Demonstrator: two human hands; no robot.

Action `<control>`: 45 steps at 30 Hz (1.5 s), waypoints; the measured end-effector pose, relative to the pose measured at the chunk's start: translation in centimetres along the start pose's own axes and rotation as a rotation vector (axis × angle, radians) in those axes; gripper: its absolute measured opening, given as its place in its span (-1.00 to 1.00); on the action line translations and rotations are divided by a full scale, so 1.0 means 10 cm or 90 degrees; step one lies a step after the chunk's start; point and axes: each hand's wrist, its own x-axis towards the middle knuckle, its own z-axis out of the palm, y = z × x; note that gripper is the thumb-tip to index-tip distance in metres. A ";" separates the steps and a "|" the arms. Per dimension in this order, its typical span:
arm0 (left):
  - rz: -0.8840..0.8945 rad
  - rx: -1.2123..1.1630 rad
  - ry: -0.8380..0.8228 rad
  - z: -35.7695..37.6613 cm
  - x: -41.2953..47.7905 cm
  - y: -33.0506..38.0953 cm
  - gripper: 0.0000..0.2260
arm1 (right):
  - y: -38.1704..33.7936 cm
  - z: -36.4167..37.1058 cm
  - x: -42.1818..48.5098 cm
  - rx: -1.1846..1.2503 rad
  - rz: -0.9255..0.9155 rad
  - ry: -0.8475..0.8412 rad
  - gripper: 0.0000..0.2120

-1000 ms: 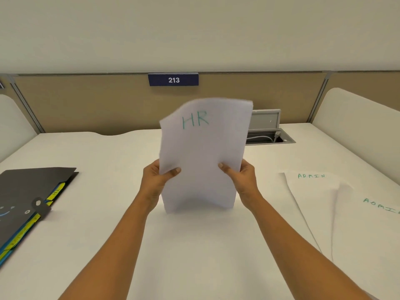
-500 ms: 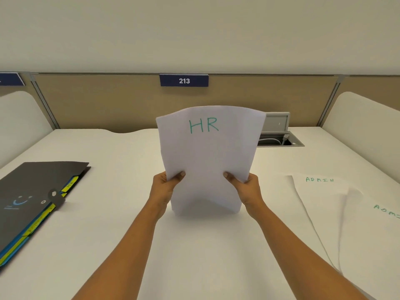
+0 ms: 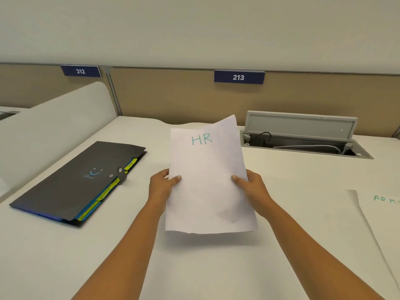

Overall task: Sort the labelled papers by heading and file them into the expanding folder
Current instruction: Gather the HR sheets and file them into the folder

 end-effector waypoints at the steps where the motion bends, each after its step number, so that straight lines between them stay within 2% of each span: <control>1: -0.004 -0.007 0.022 -0.09 0.02 -0.01 -0.69 | 0.00 0.08 0.01 -0.003 0.002 -0.014 -0.78; 5: -0.020 0.023 0.095 -0.52 0.10 -0.08 -0.69 | 0.03 0.46 0.06 -0.015 0.007 -0.062 -0.84; 12: -0.016 0.074 0.237 -1.18 0.23 -0.13 -0.80 | 0.11 0.94 0.20 -0.038 0.031 -0.055 -0.81; 18: 0.068 0.301 0.330 -1.56 0.47 -0.15 -0.81 | 0.19 1.21 0.31 -0.043 0.061 -0.024 -0.80; 22: 0.095 0.436 0.302 -1.66 0.69 -0.20 -0.74 | 0.23 1.30 0.38 -0.030 0.074 -0.009 -0.83; 31: 0.013 0.855 0.141 -1.86 1.05 -0.35 -0.55 | 0.25 1.34 0.56 -0.007 0.073 0.018 -0.80; 35: 0.053 0.889 0.146 -1.85 1.04 -0.34 -0.64 | 0.25 1.36 0.59 0.007 0.071 0.019 -0.82; 45: 0.180 0.874 0.179 -1.99 1.06 -0.08 -0.64 | 0.14 1.38 0.53 0.099 0.132 -0.028 -0.74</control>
